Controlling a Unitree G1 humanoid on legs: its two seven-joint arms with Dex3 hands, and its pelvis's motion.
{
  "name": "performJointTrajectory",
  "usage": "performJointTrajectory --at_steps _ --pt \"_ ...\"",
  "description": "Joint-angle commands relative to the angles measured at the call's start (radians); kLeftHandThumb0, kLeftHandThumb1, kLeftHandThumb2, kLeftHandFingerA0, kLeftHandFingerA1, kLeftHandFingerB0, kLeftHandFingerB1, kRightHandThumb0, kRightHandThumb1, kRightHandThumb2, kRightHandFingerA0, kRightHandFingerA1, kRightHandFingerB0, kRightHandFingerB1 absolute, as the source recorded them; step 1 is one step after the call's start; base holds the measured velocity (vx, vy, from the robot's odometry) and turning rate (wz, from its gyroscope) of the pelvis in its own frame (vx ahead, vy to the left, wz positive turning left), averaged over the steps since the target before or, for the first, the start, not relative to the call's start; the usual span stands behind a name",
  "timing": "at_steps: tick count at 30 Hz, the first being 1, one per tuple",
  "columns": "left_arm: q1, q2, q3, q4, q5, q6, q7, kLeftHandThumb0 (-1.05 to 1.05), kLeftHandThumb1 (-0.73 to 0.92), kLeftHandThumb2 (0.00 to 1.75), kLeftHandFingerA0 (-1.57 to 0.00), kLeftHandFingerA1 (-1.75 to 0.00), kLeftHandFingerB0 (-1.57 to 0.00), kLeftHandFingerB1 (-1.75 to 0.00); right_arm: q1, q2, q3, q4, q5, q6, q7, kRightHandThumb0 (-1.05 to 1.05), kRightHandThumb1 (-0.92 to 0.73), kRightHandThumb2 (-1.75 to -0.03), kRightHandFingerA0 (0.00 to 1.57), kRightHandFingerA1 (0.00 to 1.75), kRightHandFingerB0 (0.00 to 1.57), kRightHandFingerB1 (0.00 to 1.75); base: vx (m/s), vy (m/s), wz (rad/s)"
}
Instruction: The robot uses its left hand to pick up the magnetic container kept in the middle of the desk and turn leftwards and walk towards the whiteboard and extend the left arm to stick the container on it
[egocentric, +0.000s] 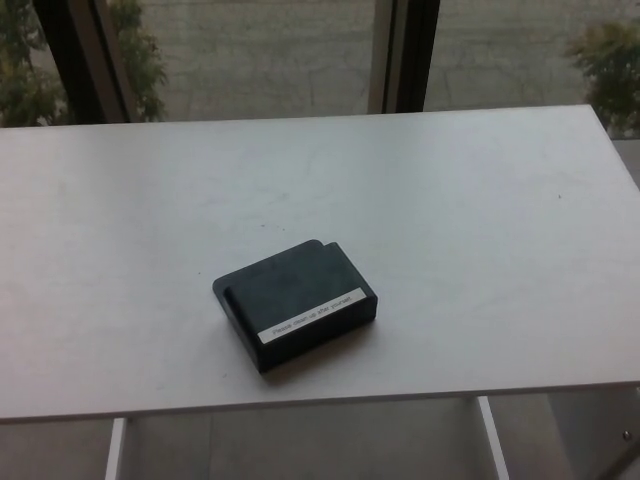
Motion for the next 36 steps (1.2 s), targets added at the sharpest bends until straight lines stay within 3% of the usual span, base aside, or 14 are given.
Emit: performJointTrajectory --at_steps 1,8,12,13,15,16,18,21,26,27,28,31,32,36 --pt "0.297 0.138 0.068 -0.769 -0.097 0.200 -0.126 -0.51 0.49 0.84 -0.53 -0.66 -0.37 -0.54 -0.021 -0.004 0.000 0.020 0.009 -0.008 -0.019 -0.23 -0.64 -0.60 0.51 0.41 0.31 0.32 0.00 0.000 0.00" --pt "0.328 0.237 0.237 -1.051 -0.240 0.327 -0.104 -0.53 0.48 0.85 -0.53 -0.64 -0.39 -0.53 -0.017 0.001 0.005 0.028 0.006 -0.008 -0.008 -0.22 -0.65 -0.60 0.53 0.44 0.34 0.33 0.00 0.000 0.00" --pt "0.234 0.404 0.312 -1.199 -0.427 0.379 -0.092 -0.49 0.62 0.59 -0.60 -0.50 -0.51 -0.40 -0.023 0.001 0.003 0.037 0.012 -0.003 0.013 -0.23 -0.67 -0.60 0.54 0.46 0.35 0.33 0.00 0.000 0.00" --pt "0.127 0.472 0.264 -1.221 -0.434 0.432 -0.081 -0.65 0.49 0.90 -0.57 -0.60 -0.47 -0.52 -0.022 0.005 0.007 0.036 0.011 0.002 0.017 -0.28 -0.69 -0.60 0.54 0.47 0.36 0.34 0.00 0.000 0.00" --pt "-0.030 0.575 0.196 -1.258 -0.448 0.518 -0.061 -0.65 0.49 0.90 -0.57 -0.60 -0.47 -0.52 -0.021 0.011 0.011 0.034 0.009 0.009 0.025 -0.28 -0.69 -0.60 0.54 0.47 0.36 0.34 0.00 0.000 0.00" --pt "-0.168 0.605 0.107 -1.226 -0.441 0.571 -0.066 -0.65 0.63 0.60 -0.62 -0.49 -0.57 -0.39 -0.023 0.013 0.014 0.041 0.008 0.011 0.035 -0.26 -0.68 -0.61 0.56 0.46 0.37 0.34 0.00 0.000 0.00" --pt "-0.264 0.621 0.045 -1.207 -0.442 0.614 -0.062 -0.68 0.60 0.60 -0.64 -0.50 -0.56 -0.40 -0.021 0.014 0.016 0.044 0.007 0.011 0.039 -0.26 -0.69 -0.61 0.57 0.48 0.38 0.34 0.00 0.000 0.00" --pt "-0.650 0.594 -0.194 -1.124 -0.421 0.807 -0.073 -0.62 0.61 0.59 -0.58 -0.54 -0.48 -0.46 -0.010 0.017 0.031 0.040 -0.006 0.006 0.035 -0.25 -0.69 -0.61 0.60 0.49 0.43 0.37 0.00 0.000 0.00" --pt "-0.748 0.576 -0.250 -1.095 -0.417 0.859 -0.073 -0.56 0.62 0.58 -0.59 -0.56 -0.50 -0.47 -0.004 0.021 0.038 0.036 -0.009 0.010 0.030 -0.27 -0.69 -0.60 0.60 0.50 0.44 0.37 0.00 0.000 0.00" --pt "-0.899 0.507 -0.341 -1.033 -0.368 0.931 -0.075 -0.49 0.49 0.94 -0.58 -0.72 -0.36 -0.59 -0.003 0.011 0.041 0.040 -0.015 0.008 0.024 -0.27 -0.68 -0.60 0.63 0.52 0.47 0.38 0.00 0.000 0.00" --pt "-0.955 0.486 -0.375 -1.009 -0.348 0.963 -0.077 -0.50 0.67 0.59 -0.59 -0.61 -0.48 -0.50 -0.002 0.009 0.040 0.041 -0.013 0.008 0.026 -0.27 -0.67 -0.60 0.63 0.52 0.48 0.38 0.00 0.000 0.00" --pt "-1.005 0.475 -0.404 -0.990 -0.335 1.003 -0.075 -0.50 0.67 0.59 -0.59 -0.61 -0.48 -0.50 -0.001 0.008 0.039 0.041 -0.008 0.009 0.029 -0.27 -0.67 -0.60 0.63 0.52 0.48 0.38 0.00 0.000 0.00" --pt "-1.064 0.434 -0.442 -0.934 -0.305 1.027 -0.079 -0.54 0.48 0.92 -0.60 -0.73 -0.39 -0.59 0.000 0.007 0.044 0.044 -0.014 0.008 0.023 -0.28 -0.65 -0.59 0.68 0.54 0.49 0.40 0.00 0.000 0.00" --pt "-1.177 0.344 -0.523 -0.809 -0.245 1.086 -0.077 -0.48 0.47 0.92 -0.59 -0.72 -0.39 -0.59 -0.001 0.007 0.052 0.053 -0.024 0.013 0.012 -0.30 -0.64 -0.59 0.70 0.56 0.50 0.40 0.00 0.000 0.00"
